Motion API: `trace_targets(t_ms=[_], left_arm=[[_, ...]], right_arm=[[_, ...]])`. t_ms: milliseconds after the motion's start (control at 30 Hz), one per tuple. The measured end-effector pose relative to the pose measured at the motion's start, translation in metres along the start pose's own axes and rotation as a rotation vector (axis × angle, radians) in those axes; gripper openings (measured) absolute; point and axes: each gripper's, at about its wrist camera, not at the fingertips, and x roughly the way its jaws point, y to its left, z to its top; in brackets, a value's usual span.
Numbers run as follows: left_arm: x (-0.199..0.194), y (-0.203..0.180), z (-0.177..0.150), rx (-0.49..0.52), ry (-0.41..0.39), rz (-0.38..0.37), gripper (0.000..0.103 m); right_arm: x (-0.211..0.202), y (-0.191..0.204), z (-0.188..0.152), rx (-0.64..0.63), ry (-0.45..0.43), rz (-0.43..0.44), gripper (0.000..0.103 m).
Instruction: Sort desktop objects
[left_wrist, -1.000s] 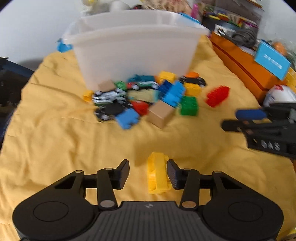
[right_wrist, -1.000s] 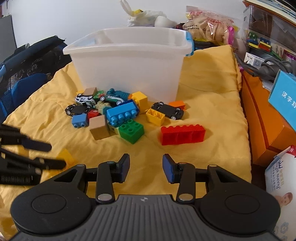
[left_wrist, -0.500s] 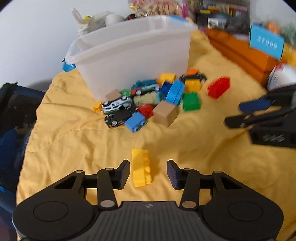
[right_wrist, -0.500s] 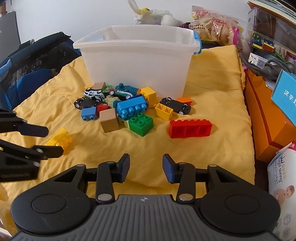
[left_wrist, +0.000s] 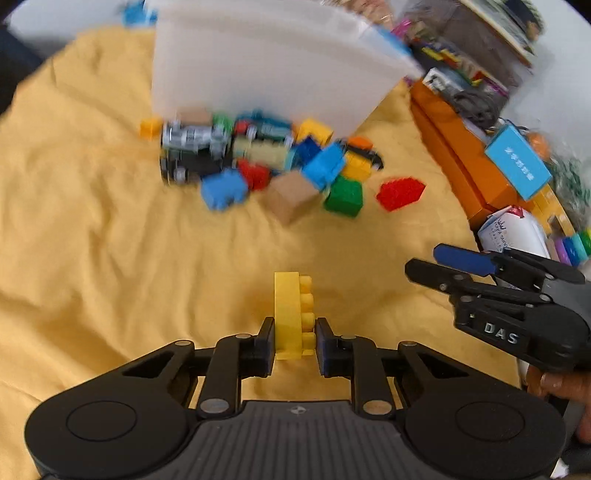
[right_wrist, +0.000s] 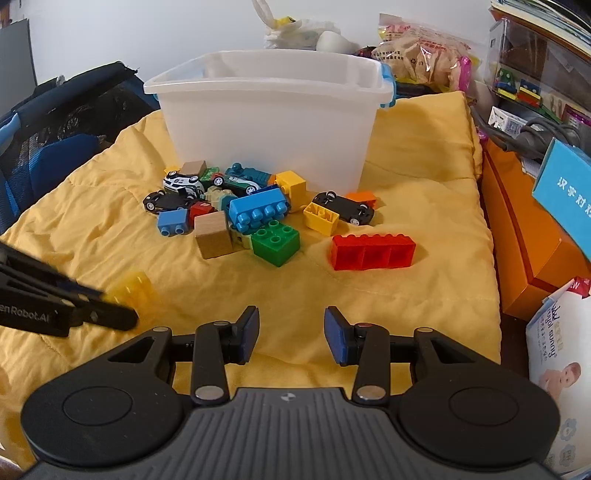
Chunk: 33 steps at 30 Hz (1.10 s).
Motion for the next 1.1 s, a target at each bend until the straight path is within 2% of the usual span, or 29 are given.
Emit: trace_targets(t_ms=[67,100,133,167,200,233,333,400,433,533,600,667,800,1000,1100], left_arm=[[0.000,-0.001,-0.001,0.012,-0.020,0.059,0.028],[-0.002,-0.005,-0.001,0.041,-0.030,0.111,0.034],[-0.004,-0.013,-0.002,0.101,-0.052,0.198,0.052],[-0.007,-0.019,-0.003,0.157,-0.076,0.268,0.066],[-0.009,-0.023,-0.004,0.203,-0.100,0.317,0.068],[-0.012,-0.027,-0.005,0.244,-0.121,0.347,0.068],[-0.020,-0.033,-0.008,0.265,-0.165,0.327,0.067],[-0.026,-0.044,-0.013,0.348,-0.211,0.338,0.067],[-0.026,-0.053,-0.017,0.413,-0.219,0.346,0.063],[-0.020,-0.076,-0.031,0.600,-0.192,0.310,0.056],[-0.011,-0.084,-0.036,0.659,-0.161,0.316,0.052],[-0.003,-0.082,-0.035,0.656,-0.124,0.317,0.043],[0.000,-0.074,-0.025,0.606,-0.117,0.316,0.043],[0.008,-0.060,-0.015,0.600,-0.090,0.360,0.042],[0.010,-0.052,-0.013,0.571,-0.068,0.336,0.033]], right_arm=[[0.000,0.001,0.001,-0.001,-0.001,0.005,0.043],[-0.001,0.002,0.002,-0.005,-0.006,0.005,0.043],[-0.001,0.003,0.002,-0.010,-0.010,0.006,0.043],[-0.001,0.004,0.002,-0.012,-0.012,0.007,0.043],[-0.001,0.005,0.002,-0.014,-0.011,0.010,0.043],[0.000,0.005,0.002,-0.013,-0.007,0.013,0.043],[0.002,0.007,0.001,-0.016,0.001,0.016,0.043],[0.002,0.008,0.001,-0.019,0.002,0.017,0.043],[0.002,0.008,0.002,-0.019,0.001,0.018,0.043],[0.002,0.010,0.002,-0.023,0.004,0.023,0.043],[0.002,0.009,0.001,-0.022,0.005,0.022,0.043],[0.002,0.008,0.001,-0.022,0.006,0.024,0.043],[0.002,0.006,-0.002,-0.021,0.016,0.020,0.043],[0.002,0.004,-0.004,-0.022,0.028,0.017,0.043],[0.003,0.003,-0.004,-0.018,0.026,0.013,0.043]])
